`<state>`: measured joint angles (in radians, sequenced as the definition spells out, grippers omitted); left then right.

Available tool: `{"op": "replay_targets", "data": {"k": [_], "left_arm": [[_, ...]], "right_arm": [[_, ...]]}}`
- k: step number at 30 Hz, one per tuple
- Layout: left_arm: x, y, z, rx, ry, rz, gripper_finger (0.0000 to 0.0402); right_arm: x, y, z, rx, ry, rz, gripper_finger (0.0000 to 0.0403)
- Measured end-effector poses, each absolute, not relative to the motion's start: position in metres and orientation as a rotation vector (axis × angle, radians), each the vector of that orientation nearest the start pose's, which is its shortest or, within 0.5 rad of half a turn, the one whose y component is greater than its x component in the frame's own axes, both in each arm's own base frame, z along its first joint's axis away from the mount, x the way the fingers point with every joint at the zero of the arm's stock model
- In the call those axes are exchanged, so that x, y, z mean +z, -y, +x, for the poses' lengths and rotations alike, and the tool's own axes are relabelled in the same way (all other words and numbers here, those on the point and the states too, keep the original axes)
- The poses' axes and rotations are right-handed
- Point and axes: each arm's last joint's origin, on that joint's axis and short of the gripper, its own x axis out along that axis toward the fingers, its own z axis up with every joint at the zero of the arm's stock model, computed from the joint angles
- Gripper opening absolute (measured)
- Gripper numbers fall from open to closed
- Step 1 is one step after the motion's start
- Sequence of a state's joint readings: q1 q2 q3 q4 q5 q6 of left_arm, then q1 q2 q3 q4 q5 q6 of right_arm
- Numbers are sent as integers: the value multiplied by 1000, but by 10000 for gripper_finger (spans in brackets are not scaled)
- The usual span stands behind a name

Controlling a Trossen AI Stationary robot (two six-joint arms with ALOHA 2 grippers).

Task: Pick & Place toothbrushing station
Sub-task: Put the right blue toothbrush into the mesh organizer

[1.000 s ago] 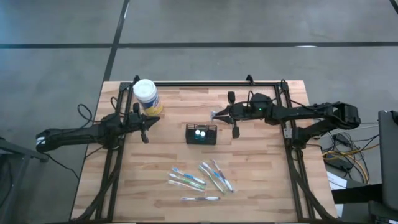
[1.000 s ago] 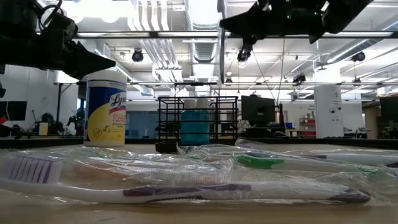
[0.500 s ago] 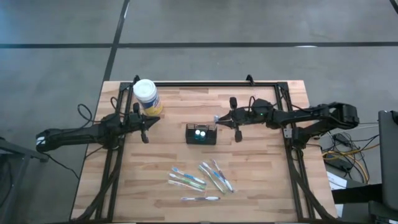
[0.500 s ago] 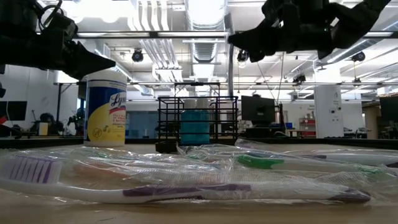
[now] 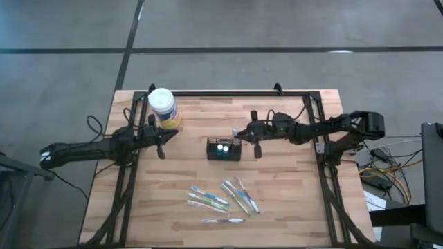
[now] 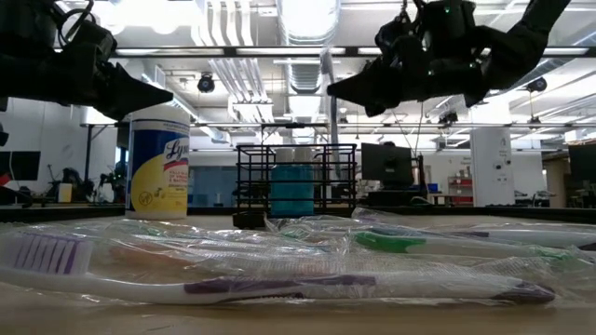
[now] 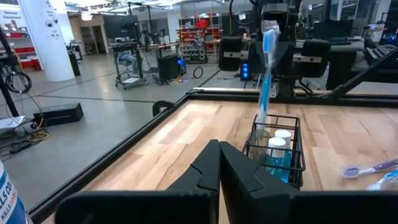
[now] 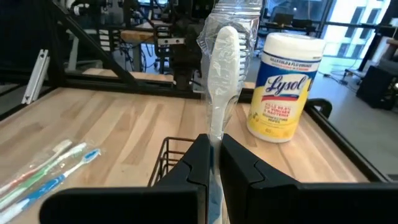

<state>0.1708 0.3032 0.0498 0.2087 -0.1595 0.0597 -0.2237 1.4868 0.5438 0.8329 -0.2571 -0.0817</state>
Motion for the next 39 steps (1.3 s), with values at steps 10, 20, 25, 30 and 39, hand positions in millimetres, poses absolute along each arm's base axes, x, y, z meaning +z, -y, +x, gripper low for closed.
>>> {"op": "replay_targets", "data": {"k": [10, 20, 25, 30, 39], "left_arm": [[174, -24, 114, 329, -57, 59, 7], [174, -24, 114, 329, -57, 56, 7], [174, -24, 114, 329, -57, 55, 7], [174, -24, 114, 329, -57, 54, 7], [174, -24, 114, 329, -56, 51, 7]], "right_arm": [[167, 59, 290, 34, -128, -24, 13], [150, 59, 295, 33, -164, -4, 13], [150, 59, 294, 30, -166, 11, 13], [155, 59, 293, 36, -153, 22, 35], [171, 57, 285, 34, -179, 76, 123]]}}
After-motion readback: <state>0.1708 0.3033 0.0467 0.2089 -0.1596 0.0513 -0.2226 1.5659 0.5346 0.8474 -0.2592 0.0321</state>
